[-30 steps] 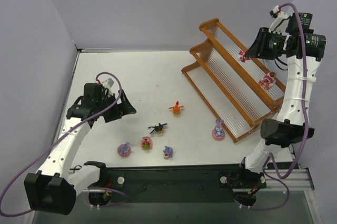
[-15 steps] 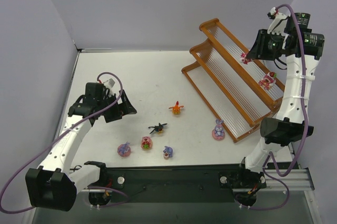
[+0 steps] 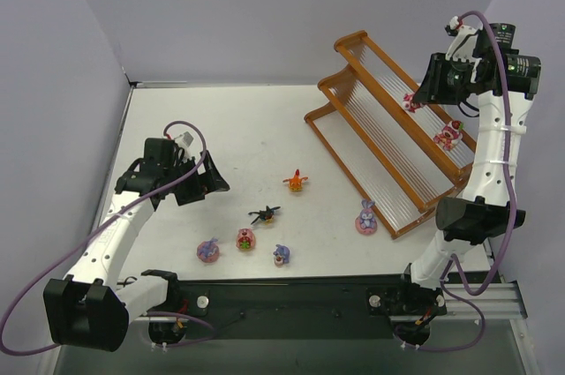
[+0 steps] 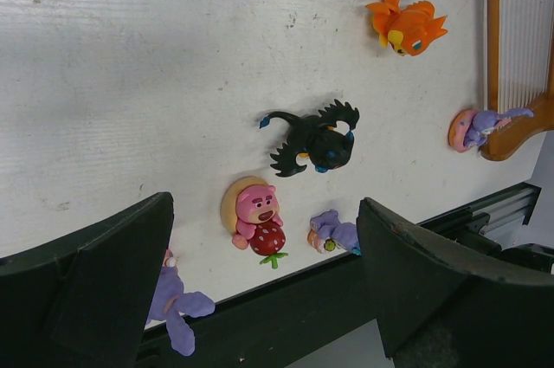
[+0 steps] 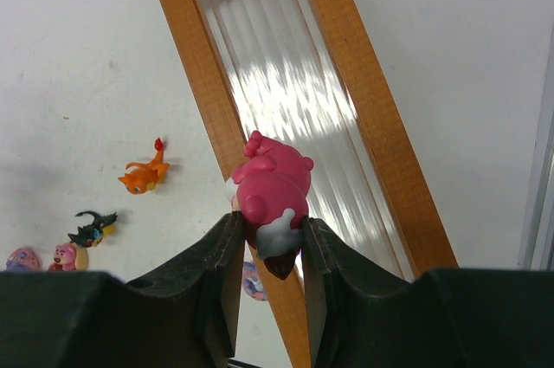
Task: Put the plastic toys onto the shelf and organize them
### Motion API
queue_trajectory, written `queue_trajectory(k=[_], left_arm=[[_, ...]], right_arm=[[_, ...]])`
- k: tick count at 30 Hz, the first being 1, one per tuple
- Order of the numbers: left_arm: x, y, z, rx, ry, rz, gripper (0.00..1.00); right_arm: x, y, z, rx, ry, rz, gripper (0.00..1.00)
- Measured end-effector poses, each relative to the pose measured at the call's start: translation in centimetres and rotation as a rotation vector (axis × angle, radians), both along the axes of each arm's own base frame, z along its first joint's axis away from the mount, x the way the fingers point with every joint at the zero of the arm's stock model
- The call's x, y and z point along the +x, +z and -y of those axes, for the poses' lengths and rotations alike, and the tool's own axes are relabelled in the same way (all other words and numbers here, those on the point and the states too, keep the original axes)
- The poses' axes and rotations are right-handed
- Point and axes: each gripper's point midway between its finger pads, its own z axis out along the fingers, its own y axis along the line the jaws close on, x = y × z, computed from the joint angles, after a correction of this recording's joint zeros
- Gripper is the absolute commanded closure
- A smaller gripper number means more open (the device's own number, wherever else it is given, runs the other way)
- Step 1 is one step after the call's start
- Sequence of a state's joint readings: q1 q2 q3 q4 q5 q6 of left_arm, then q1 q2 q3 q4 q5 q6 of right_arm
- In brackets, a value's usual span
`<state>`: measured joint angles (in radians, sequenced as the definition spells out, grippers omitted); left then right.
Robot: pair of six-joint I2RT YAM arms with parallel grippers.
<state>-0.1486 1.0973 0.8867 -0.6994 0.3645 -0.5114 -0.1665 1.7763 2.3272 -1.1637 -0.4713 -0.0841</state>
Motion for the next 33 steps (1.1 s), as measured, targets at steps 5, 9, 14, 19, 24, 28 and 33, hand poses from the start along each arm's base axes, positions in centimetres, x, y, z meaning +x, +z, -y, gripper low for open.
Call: queue_trajectory(k=[5,9,14,19,24,28,33], left_arm=[[0.0,0.0,0.0,0.000,0.000,-0.001,0.03],[0.0,0.0,0.0,0.000,0.000,-0.001,0.03],[0.0,0.0,0.0,0.000,0.000,-0.001,0.03],[0.0,-0.1,0.0,0.000,0.000,-0.002,0.03],[-0.3,-0.5,0.0,0.000,0.000,-0.014,0.03],[-0.3,-0.6,0.0,-0.001,-0.001,-0.017,0.03],[-0.5,-0.8,0.0,-0.002,0.002,-0.023,0.03]], right_arm=[[0.0,0.0,0.0,-0.006,-0.005,-0.002,0.88],[0.0,0.0,0.0,-0.008,-0.007,-0.002,0.75],[0.0,0.0,0.0,-0.008,-0.007,-0.002,0.72],[0.3,0.0,0.1,-0.007,-0.007,0.000,0.67],[1.2,-0.1,0.0,-0.005,-0.004,0.006,0.60],[1.9,-0.3,-0.1,0.000,-0.006,0.010,0.60],[2.2,-0.4,-0.3,0.007,-0.008,0.010,0.60]])
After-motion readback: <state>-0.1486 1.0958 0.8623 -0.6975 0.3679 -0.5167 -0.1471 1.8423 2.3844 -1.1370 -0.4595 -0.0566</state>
